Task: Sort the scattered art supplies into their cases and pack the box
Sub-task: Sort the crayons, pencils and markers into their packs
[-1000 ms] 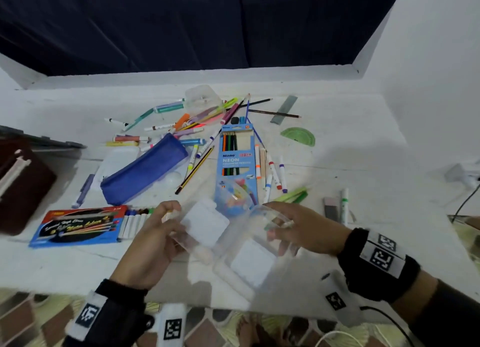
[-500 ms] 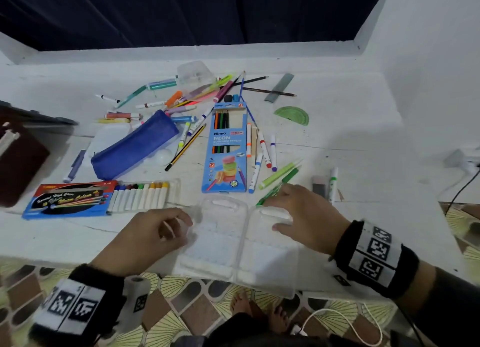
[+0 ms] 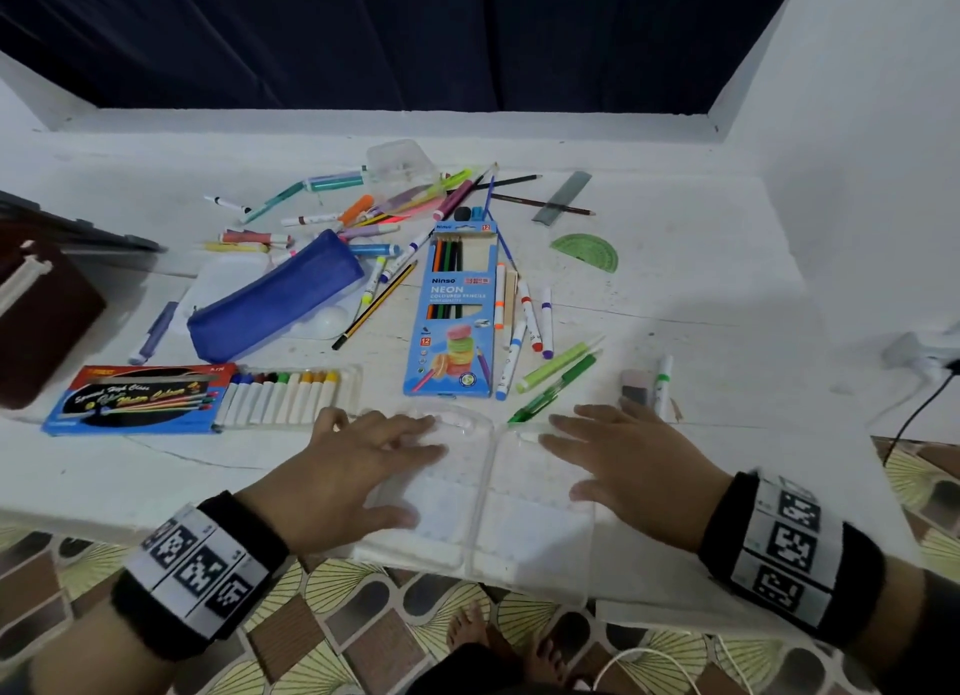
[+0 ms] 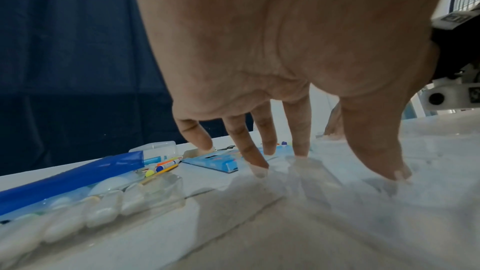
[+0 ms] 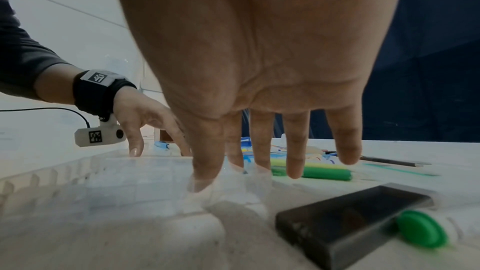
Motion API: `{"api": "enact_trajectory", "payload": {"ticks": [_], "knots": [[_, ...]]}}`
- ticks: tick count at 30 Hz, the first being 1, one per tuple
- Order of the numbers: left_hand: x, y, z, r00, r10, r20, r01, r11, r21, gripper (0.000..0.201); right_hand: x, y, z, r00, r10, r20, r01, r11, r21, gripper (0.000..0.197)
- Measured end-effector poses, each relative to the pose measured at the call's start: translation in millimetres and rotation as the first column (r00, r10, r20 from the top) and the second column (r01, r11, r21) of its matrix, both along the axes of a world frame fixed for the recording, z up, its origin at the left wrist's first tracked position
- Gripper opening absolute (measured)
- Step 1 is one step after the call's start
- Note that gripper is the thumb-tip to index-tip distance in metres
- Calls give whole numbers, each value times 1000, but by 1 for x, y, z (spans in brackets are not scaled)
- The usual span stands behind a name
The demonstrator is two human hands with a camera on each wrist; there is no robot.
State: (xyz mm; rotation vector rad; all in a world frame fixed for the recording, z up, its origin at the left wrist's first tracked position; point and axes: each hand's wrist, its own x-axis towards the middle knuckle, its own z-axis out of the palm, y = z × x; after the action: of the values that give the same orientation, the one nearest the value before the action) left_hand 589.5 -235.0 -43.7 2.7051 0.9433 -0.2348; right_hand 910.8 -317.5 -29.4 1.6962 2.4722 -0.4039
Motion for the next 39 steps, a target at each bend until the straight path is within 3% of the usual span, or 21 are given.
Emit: {"api": "enact_trajectory", "payload": {"ticks": [7, 16, 23, 25, 27, 31, 39], "knots": [[19, 16, 4, 996, -37, -79, 50, 983, 177, 67, 18, 29, 4, 997, -78, -1, 78, 995, 56, 47], [40, 29, 13, 992, 21, -128, 10, 973, 232, 65, 27, 57, 2, 989, -148, 5, 147, 987, 60, 40], [56, 19, 19, 1000, 9, -14, -5, 966, 259, 54, 49, 40, 11, 931, -275, -239, 309, 943, 122, 37], [68, 9, 20, 999, -39, -11, 41, 973, 226, 61, 61, 25, 10, 916, -284, -285, 339, 925, 169, 36], [84, 2, 21, 993, -98, -67, 110, 972, 208, 72, 70, 11, 8, 930, -290, -224, 322, 939, 122, 45], [107, 2, 21, 943, -127, -307, 145, 989, 37, 83, 73, -9, -1, 976, -213, 46, 217, 972, -87, 76], [119, 18, 18, 909, -160, -386, 171, 985, -5, 86, 81, 3, -1, 975, -167, 150, 187, 974, -130, 83]]}}
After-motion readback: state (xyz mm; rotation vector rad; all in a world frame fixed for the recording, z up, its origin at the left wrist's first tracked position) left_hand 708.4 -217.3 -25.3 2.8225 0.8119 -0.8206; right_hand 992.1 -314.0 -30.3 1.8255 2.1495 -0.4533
